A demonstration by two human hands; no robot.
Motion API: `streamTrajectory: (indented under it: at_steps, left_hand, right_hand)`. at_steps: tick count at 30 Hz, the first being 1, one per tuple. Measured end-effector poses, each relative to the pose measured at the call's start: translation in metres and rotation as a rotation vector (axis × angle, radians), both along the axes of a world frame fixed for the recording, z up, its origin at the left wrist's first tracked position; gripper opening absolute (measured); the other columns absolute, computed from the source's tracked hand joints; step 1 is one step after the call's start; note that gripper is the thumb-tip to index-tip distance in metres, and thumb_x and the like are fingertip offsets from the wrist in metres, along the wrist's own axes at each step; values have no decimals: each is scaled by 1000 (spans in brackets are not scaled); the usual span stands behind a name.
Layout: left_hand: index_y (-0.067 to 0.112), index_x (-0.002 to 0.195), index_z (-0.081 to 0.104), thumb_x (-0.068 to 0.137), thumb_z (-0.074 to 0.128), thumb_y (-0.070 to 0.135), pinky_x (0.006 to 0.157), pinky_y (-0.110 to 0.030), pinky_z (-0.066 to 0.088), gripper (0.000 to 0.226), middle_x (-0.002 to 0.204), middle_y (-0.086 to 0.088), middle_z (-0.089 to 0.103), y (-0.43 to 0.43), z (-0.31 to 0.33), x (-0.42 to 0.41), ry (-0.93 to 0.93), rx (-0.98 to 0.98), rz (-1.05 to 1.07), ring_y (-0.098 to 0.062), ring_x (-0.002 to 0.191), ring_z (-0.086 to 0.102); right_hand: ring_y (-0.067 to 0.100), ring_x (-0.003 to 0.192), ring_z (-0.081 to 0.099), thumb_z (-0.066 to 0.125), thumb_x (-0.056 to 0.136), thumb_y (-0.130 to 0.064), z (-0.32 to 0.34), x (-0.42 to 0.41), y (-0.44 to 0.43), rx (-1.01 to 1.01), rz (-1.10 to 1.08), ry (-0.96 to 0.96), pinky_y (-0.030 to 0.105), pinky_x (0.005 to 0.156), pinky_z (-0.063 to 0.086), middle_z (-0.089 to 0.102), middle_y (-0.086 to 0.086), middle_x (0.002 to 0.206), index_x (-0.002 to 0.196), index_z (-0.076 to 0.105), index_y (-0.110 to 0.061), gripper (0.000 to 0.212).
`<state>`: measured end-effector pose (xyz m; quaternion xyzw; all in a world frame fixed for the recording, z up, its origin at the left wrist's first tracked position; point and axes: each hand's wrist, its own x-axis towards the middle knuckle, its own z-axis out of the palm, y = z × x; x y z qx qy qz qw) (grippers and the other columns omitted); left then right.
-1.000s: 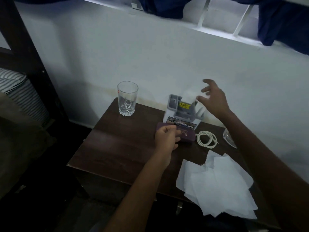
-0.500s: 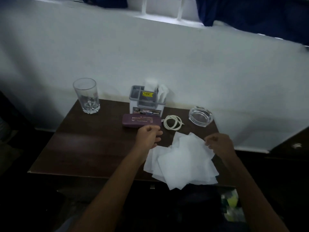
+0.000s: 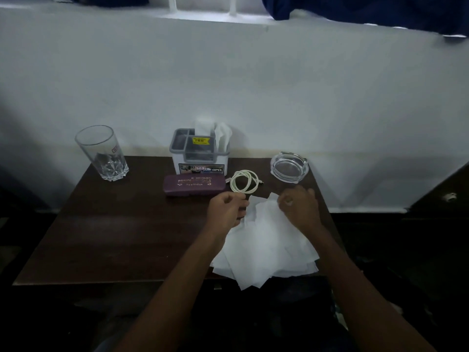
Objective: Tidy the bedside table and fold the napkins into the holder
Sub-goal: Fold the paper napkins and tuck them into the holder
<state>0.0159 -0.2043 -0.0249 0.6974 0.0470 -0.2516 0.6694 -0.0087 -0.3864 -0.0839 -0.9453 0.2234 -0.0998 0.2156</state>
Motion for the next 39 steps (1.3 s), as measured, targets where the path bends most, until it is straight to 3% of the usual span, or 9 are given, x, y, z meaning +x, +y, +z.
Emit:
streamTrajectory:
  at_steps: [4,9,12,15,23,26,29,34,39]
  left_hand:
    - [11,104,62,94,49,14,72,-24,47,16,94,-2,67,5,-2,3,-14,18,7,-18,87,61]
    - [10,107,62,94,49,15,73,-24,48,19,100,-5,67,7,-3,3,-8,19,1,-20,93,62]
    - [10,107,62,94,49,14,73,-24,47,19,100,-5,67,9,-1,4,-3,19,8,-20,92,62]
    - [10,108,61,94,49,15,73,-24,46,19,100,-4,67,11,0,6,1,25,11,-20,93,62]
    - [29,103,64,85,59,44,74,-20,44,24,120,1,65,9,9,1,-124,-80,-179,-13,112,58]
    - [30,119,59,64,64,65,93,-37,51,66,121,1,65,6,11,-5,-125,-118,-273,-18,113,60]
    - [26,128,53,60,76,49,90,-36,54,75,119,-1,65,5,8,-5,-118,-118,-335,-19,106,64]
    - [3,115,61,90,55,8,66,-21,52,26,99,-7,66,7,6,-2,-75,-29,-175,-14,78,62]
    - [4,114,59,92,52,10,88,-36,47,24,112,-11,60,12,2,8,28,10,22,-26,103,57]
  right_hand:
    - [24,70,53,54,82,-5,15,2,-1,236,-36,-183,33,69,42,55,-2,65,67,54,-17,19]
    - [34,105,49,56,84,-12,-7,3,2,-26,44,22,35,85,38,60,9,108,106,67,-15,25]
    - [34,99,49,59,80,-9,-7,3,3,-47,40,-7,32,77,34,59,9,100,86,68,-16,13]
    - [32,82,59,60,74,-4,9,5,-2,123,5,-113,30,72,31,63,3,76,62,55,-23,23]
    - [7,59,60,62,80,5,87,-8,20,628,215,-151,10,60,48,66,11,71,79,64,0,6]
    - [4,49,55,60,81,7,94,-5,30,746,229,-174,11,52,47,62,7,65,73,61,-4,14]
    - [6,52,57,62,79,6,90,-1,35,797,160,-188,15,53,49,62,8,68,70,60,-6,15]
    - [7,49,57,60,84,-1,83,1,24,871,0,-204,20,58,48,63,1,66,72,63,-11,16]
    - [28,68,60,57,80,-5,48,-6,-19,375,-293,-63,32,67,51,68,23,83,75,67,2,13]
